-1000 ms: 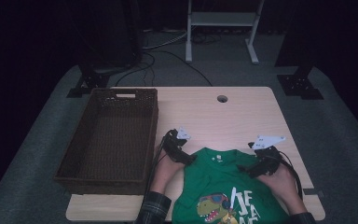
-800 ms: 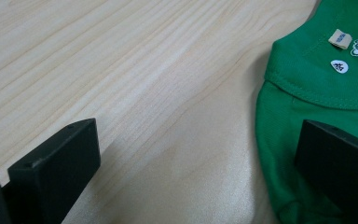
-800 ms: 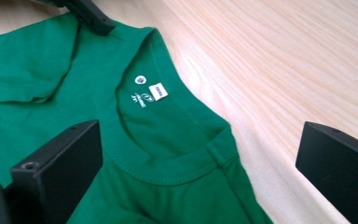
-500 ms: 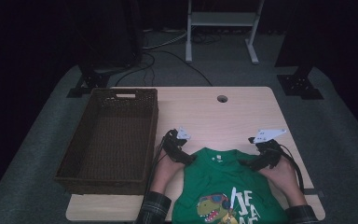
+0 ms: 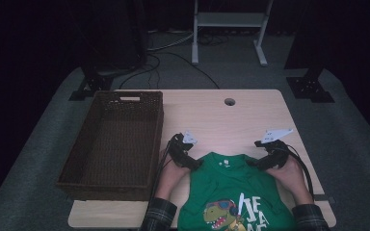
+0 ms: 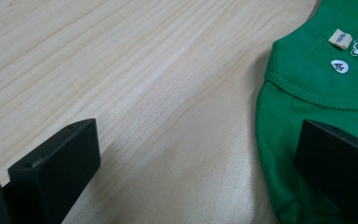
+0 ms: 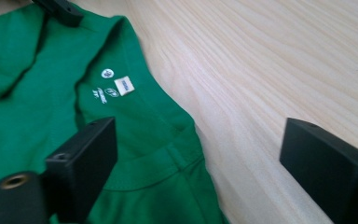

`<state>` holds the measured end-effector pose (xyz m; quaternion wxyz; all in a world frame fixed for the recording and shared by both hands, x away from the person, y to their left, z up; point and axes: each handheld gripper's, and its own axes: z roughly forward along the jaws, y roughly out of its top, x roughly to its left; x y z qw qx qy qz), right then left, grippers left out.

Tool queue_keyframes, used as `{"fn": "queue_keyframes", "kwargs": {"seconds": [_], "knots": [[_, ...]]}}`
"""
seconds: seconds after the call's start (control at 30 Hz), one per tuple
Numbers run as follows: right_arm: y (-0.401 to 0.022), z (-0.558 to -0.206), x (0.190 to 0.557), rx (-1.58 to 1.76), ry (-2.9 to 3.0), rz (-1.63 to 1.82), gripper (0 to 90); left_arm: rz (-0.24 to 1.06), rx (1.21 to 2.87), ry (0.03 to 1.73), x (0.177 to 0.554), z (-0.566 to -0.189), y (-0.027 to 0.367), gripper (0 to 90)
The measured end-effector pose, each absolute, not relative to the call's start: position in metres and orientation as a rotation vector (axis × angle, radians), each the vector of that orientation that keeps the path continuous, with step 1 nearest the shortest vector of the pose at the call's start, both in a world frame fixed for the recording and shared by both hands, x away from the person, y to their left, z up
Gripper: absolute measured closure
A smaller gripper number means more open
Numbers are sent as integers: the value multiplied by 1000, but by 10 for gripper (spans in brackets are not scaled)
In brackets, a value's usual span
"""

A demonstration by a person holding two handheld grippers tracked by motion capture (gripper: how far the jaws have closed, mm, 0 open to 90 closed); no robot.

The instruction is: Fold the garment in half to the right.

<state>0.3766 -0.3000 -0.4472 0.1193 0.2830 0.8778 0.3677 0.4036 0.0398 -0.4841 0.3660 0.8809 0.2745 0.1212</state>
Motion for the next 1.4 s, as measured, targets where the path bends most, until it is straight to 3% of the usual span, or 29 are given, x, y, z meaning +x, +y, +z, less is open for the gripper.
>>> {"fn": "queue_keyframes", "kwargs": {"seconds": [0.3, 0.57, 0.8, 1.0, 1.17, 1.4], "knots": [[-312, -458, 389, 905, 2569, 1039, 156, 312, 2264, 706, 404, -484, 40, 0], [-314, -467, 393, 911, 2571, 1018, 267, 316, 2265, 702, 403, -484, 40, 0], [-312, -472, 392, 884, 2598, 1025, 427, 340, 2264, 692, 401, -484, 39, 0], [-312, -473, 390, 857, 2608, 1040, 496, 354, 2263, 691, 400, -484, 39, 0], [-313, -474, 388, 836, 2641, 1105, 707, 359, 2253, 702, 396, -484, 39, 2], [-314, -474, 387, 851, 2665, 1130, 808, 311, 2215, 656, 385, -482, 40, 259]]}}
